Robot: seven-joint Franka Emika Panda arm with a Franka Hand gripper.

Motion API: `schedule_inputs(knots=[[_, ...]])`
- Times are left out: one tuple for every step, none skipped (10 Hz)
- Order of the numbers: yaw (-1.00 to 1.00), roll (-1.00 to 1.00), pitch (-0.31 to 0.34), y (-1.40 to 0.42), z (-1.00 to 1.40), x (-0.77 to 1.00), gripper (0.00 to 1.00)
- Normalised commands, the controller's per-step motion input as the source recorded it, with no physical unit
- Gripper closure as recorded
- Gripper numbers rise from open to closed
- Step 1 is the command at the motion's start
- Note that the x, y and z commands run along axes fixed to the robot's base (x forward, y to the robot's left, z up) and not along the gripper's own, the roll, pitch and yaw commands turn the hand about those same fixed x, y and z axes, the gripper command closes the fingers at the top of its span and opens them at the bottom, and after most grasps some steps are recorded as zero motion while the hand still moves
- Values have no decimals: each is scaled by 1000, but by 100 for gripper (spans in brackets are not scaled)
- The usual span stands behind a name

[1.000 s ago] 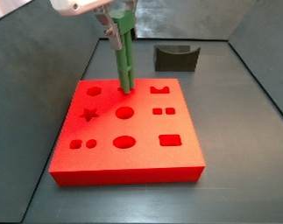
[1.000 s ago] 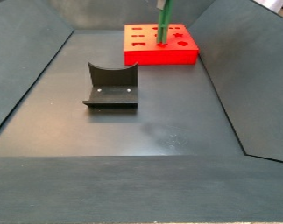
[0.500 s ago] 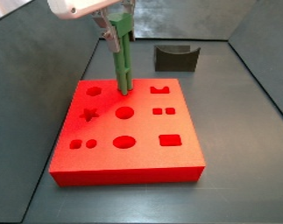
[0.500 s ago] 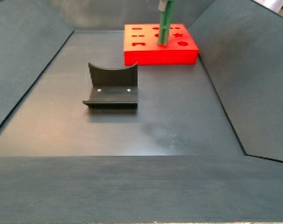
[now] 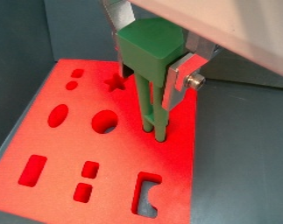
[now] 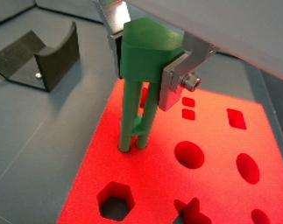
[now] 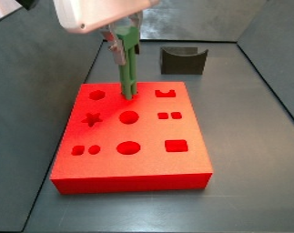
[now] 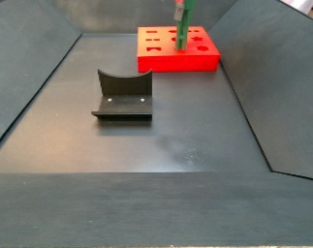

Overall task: Pick up the 3 prong object. Move up. Place the 3 prong object on the fixture. Regrasp the 3 prong object. Move to above the board. Insert the 3 prong object.
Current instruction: Insert the 3 prong object.

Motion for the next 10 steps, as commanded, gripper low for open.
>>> schedule_inputs(knots=[[0, 257, 490, -49, 0, 249, 100], [0, 276, 363, -146, -246, 140, 100], [51, 240, 239, -154, -540, 94, 100], [137, 30, 0, 0, -1000, -14, 100], [231, 0, -41, 57, -1000, -23, 100], [334, 0, -120, 154, -1000, -26, 100], [366, 14, -271, 186, -720, -91, 100], [380, 70, -397, 229, -414, -57, 100], [323, 100, -389, 217, -406, -49, 100], [234, 191, -346, 254, -371, -40, 100]])
